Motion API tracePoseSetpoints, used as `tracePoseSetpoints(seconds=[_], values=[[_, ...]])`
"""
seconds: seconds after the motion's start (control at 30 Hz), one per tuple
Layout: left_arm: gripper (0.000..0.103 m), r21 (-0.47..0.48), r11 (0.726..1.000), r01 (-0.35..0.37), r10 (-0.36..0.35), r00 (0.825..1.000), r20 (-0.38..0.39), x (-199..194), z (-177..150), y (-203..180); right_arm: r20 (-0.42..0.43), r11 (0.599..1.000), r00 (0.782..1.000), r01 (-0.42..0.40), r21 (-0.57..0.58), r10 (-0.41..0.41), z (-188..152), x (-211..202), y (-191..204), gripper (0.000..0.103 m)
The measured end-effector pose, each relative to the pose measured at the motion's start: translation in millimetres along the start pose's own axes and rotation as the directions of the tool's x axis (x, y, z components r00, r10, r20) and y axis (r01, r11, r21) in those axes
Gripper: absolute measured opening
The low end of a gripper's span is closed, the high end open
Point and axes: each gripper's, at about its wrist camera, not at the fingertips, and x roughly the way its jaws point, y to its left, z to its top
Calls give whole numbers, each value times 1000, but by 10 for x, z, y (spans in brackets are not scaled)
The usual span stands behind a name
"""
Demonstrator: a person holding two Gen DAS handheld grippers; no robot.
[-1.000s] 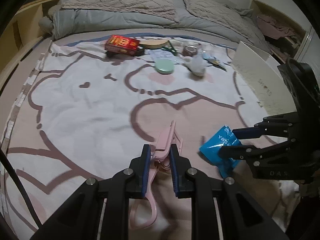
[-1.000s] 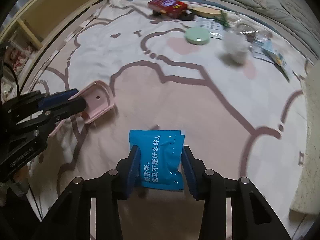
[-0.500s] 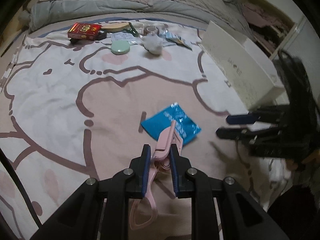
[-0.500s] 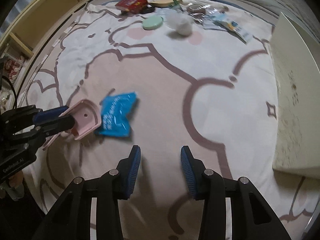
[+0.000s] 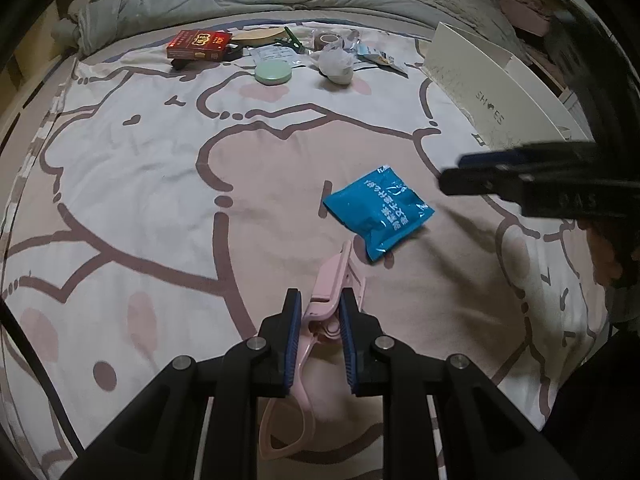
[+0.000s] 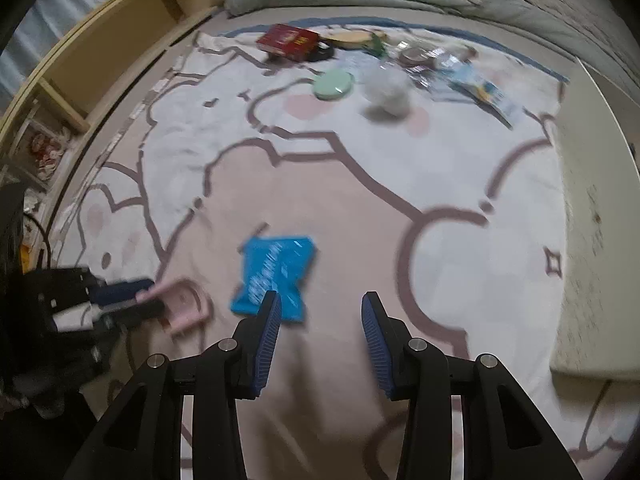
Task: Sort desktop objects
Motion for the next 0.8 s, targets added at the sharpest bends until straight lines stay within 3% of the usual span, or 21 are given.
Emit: tracePoseSetpoints(seconds=[0.1,0.13,0.17,0.27,0.37,0.47,0.63,0.8], values=[[19,-16,1000,-10,10,1000,-16,19,-79,-3,6,998,999,-37,-44,37,69,51,122,42],[19,-23,1000,-13,12,1000,-21,30,-119,6,-1,997,998,-57,-51,57,88,86,158,39],[19,-27,999,-18,17,999,-34,49,-176,25,-13,996,997,-72,-45,71,100,119,165,27],[23,-8,999,-42,41,999,-19,37,-290,41,-48,995,994,-100,-9,100,135,247,140,21],[24,-37,999,-37,37,999,-1,16,-328,92,-62,996,995,-80,-28,78,159,341,141,20],[33,-51,997,-55,56,998,13,9,-339,114,-70,995,993,-95,-26,93,171,409,139,20],[65,-28,994,-108,110,992,69,-144,-324,99,-57,990,994,-94,-104,88,196,410,290,20],[68,-13,991,-136,137,985,102,-308,-331,77,-102,987,995,-19,-162,3,145,568,343,20]])
